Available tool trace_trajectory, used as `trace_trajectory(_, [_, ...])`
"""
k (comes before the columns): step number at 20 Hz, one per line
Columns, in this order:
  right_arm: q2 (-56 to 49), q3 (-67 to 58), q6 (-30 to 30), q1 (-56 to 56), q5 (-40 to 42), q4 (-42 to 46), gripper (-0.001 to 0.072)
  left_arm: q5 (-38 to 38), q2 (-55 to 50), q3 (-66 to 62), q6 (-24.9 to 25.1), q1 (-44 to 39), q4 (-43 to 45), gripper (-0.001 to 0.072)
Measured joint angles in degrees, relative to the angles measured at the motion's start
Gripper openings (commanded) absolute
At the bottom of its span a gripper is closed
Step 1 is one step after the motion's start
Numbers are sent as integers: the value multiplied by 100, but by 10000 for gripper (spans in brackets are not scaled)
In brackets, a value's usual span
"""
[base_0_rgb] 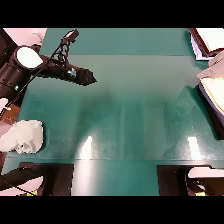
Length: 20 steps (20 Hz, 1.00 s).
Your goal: Fold the shirts.
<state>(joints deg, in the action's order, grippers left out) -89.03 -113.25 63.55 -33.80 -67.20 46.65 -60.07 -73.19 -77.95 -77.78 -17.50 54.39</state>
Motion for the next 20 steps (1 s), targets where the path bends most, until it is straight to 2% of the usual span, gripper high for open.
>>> trace_trajectory(3, [308,328,-13,-269,-199,50,13,0,0,0,4,0,0,25])
trace_trajectory(8, [1080,1447,-17,-852,-452,1012,19,0,0,0,11,0,2,25])
trace_trajectory(9, [1244,1729,-20,-1001,-514,1228,86,2,0,0,24,0,2,25])
trace_trajectory(10, [1384,1991,-17,-1150,-573,1412,291,2,0,0,52,0,2,25])
trace_trajectory(11, [1530,2275,-17,-1325,-610,1606,442,2,0,0,76,0,2,25])
trace_trajectory(12, [1657,2533,-17,-1495,-649,1757,494,2,0,0,101,0,2,25])
trace_trajectory(17, [2190,3598,-4,-2262,-654,2052,493,2,0,0,160,0,4,25])
trace_trajectory(20, [2367,3906,2,-2339,-586,1602,490,9,0,0,164,0,4,25])
